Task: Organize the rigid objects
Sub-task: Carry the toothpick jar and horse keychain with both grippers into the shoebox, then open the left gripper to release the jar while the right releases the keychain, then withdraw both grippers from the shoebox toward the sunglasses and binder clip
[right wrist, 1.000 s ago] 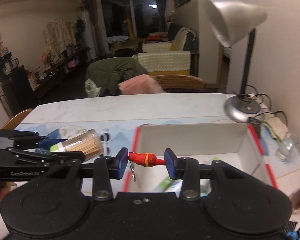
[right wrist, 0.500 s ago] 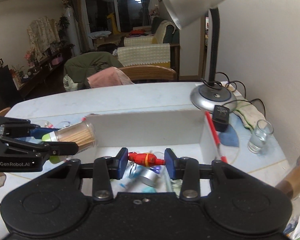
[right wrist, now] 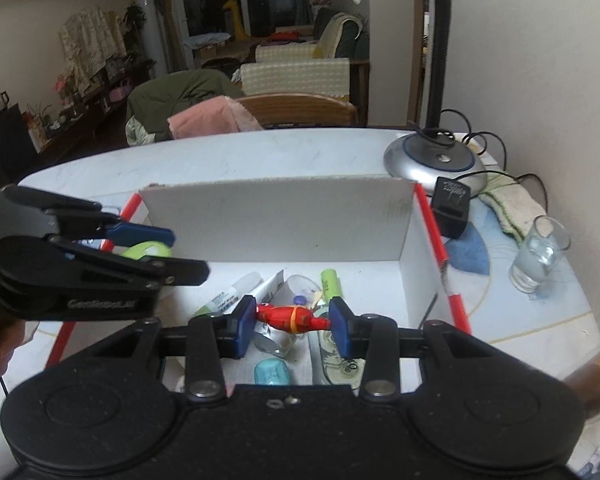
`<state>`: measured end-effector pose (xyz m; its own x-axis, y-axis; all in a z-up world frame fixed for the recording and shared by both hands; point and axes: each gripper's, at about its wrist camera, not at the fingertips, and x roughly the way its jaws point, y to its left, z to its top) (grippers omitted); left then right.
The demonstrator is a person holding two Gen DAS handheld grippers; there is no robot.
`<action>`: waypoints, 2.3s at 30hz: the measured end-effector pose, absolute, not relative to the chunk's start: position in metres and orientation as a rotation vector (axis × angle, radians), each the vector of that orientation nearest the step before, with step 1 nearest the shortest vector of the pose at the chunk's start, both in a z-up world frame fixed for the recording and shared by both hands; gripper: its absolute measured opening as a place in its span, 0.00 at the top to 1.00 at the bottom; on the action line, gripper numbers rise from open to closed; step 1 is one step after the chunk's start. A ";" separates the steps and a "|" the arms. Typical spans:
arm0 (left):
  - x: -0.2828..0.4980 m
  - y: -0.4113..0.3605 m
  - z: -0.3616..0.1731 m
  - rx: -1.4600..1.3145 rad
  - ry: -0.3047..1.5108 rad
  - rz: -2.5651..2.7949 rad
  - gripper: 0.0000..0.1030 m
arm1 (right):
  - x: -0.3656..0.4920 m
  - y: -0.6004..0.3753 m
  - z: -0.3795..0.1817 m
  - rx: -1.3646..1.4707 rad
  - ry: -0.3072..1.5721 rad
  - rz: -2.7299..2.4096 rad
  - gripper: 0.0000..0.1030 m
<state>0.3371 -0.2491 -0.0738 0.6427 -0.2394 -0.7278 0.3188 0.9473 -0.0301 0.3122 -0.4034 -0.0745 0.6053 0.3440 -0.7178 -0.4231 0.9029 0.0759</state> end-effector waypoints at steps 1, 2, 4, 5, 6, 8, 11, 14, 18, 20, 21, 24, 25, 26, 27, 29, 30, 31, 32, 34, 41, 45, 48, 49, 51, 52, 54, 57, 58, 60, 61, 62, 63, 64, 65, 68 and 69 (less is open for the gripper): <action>0.340 -0.249 -0.074 0.098 0.817 -0.318 0.59 | 0.314 -0.403 -0.078 -0.108 0.813 0.452 0.63; 0.342 -0.250 -0.075 0.096 0.819 -0.318 0.59 | 0.315 -0.402 -0.082 -0.113 0.820 0.457 0.63; 0.347 -0.252 -0.075 0.095 0.820 -0.323 0.59 | 0.316 -0.400 -0.088 -0.128 0.832 0.467 0.63; 0.349 -0.253 -0.076 0.093 0.825 -0.326 0.59 | 0.316 -0.399 -0.091 -0.137 0.839 0.471 0.63; 0.349 -0.253 -0.076 0.092 0.826 -0.328 0.59 | 0.317 -0.398 -0.094 -0.146 0.846 0.476 0.63; 0.350 -0.254 -0.077 0.090 0.829 -0.330 0.59 | 0.316 -0.397 -0.099 -0.166 0.858 0.488 0.63; 0.353 -0.255 -0.079 0.087 0.834 -0.330 0.59 | 0.313 -0.395 -0.105 -0.197 0.870 0.506 0.63; 0.352 -0.255 -0.079 0.085 0.837 -0.333 0.59 | 0.310 -0.392 -0.109 -0.226 0.877 0.519 0.63; 0.352 -0.251 -0.080 0.078 0.845 -0.319 0.59 | 0.308 -0.391 -0.113 -0.242 0.892 0.527 0.62; 0.351 -0.248 -0.079 0.073 0.848 -0.313 0.59 | 0.309 -0.392 -0.114 -0.241 0.896 0.529 0.62; 0.349 -0.246 -0.079 0.069 0.850 -0.312 0.58 | 0.309 -0.393 -0.114 -0.238 0.899 0.529 0.61; 0.344 -0.242 -0.079 0.068 0.857 -0.301 0.58 | 0.309 -0.393 -0.114 -0.236 0.904 0.529 0.60; 0.342 -0.241 -0.080 0.068 0.858 -0.297 0.58 | 0.309 -0.394 -0.114 -0.235 0.906 0.530 0.58; 0.340 -0.240 -0.080 0.069 0.862 -0.295 0.58 | 0.309 -0.394 -0.113 -0.234 0.906 0.529 0.58; 0.338 -0.240 -0.080 0.071 0.864 -0.293 0.58 | 0.309 -0.395 -0.112 -0.233 0.906 0.530 0.56; 0.334 -0.239 -0.080 0.073 0.868 -0.294 0.58 | 0.308 -0.396 -0.112 -0.232 0.905 0.532 0.53; 0.333 -0.239 -0.080 0.075 0.873 -0.294 0.58 | 0.308 -0.396 -0.111 -0.232 0.905 0.532 0.53; 0.331 -0.239 -0.080 0.078 0.876 -0.292 0.58 | 0.308 -0.396 -0.111 -0.232 0.904 0.531 0.52; 0.329 -0.239 -0.080 0.081 0.878 -0.291 0.58 | 0.307 -0.397 -0.110 -0.232 0.901 0.529 0.52; 0.325 -0.238 -0.080 0.088 0.883 -0.293 0.58 | 0.306 -0.398 -0.107 -0.229 0.897 0.529 0.48; 0.311 -0.236 -0.079 0.090 0.896 -0.314 0.58 | 0.300 -0.403 -0.096 -0.222 0.882 0.526 0.45; 0.302 -0.236 -0.078 0.084 0.898 -0.333 0.53 | 0.297 -0.405 -0.089 -0.210 0.869 0.519 0.41; 0.295 -0.234 -0.076 0.080 0.895 -0.349 0.51 | 0.294 -0.407 -0.084 -0.192 0.864 0.515 0.39; 0.293 -0.233 -0.075 0.078 0.891 -0.352 0.51 | 0.293 -0.407 -0.082 -0.190 0.860 0.513 0.38; 0.287 -0.229 -0.072 0.063 0.886 -0.361 0.51 | 0.291 -0.408 -0.078 -0.187 0.855 0.508 0.38; 0.285 -0.228 -0.070 0.056 0.880 -0.365 0.51 | 0.289 -0.408 -0.076 -0.185 0.852 0.506 0.38; 0.279 -0.225 -0.066 0.047 0.865 -0.375 0.50 | 0.286 -0.407 -0.072 -0.183 0.846 0.500 0.38; 0.270 -0.220 -0.058 0.031 0.838 -0.388 0.43 | 0.281 -0.403 -0.065 -0.178 0.838 0.499 0.38; 0.267 -0.218 -0.055 0.025 0.828 -0.391 0.42 | 0.279 -0.401 -0.063 -0.176 0.834 0.498 0.38; 0.260 -0.213 -0.050 0.015 0.812 -0.399 0.42 | 0.274 -0.397 -0.058 -0.172 0.829 0.499 0.37; 0.257 -0.211 -0.047 0.012 0.804 -0.401 0.42 | 0.272 -0.395 -0.055 -0.172 0.825 0.499 0.37; 0.254 -0.208 -0.045 0.008 0.796 -0.402 0.42 | 0.269 -0.392 -0.053 -0.172 0.821 0.500 0.36; 0.251 -0.204 -0.042 0.004 0.789 -0.403 0.42 | 0.266 -0.389 -0.051 -0.171 0.818 0.501 0.35; 0.248 -0.201 -0.039 0.002 0.781 -0.401 0.42 | 0.263 -0.386 -0.049 -0.171 0.815 0.502 0.35; 0.245 -0.197 -0.037 0.002 0.771 -0.398 0.42 | 0.260 -0.382 -0.046 -0.173 0.813 0.505 0.35; 0.237 -0.184 -0.030 -0.008 0.750 -0.391 0.41 | 0.253 -0.371 -0.039 -0.171 0.803 0.510 0.32; 0.234 -0.178 -0.027 -0.011 0.744 -0.388 0.38 | 0.250 -0.367 -0.037 -0.169 0.800 0.512 0.30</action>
<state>0.2343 -0.1776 -0.0271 0.6681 -0.3481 -0.6577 0.3404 0.9289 -0.1458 0.2499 -0.3672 -0.0366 0.5833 0.3734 -0.7213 -0.4985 0.8657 0.0450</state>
